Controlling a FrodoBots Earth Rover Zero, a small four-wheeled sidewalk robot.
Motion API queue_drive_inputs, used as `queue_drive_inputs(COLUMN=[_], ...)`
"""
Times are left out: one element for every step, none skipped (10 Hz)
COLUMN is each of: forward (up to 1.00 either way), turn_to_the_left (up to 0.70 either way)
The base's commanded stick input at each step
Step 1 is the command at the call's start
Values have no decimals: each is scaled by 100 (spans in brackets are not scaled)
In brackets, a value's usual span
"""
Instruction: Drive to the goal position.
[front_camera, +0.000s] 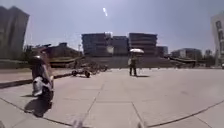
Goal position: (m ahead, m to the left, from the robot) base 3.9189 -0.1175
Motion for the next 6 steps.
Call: queue_drive_inputs(forward=[85,85,85,85,85,85], turn_to_the_left=[0,0,0,0,0,0])
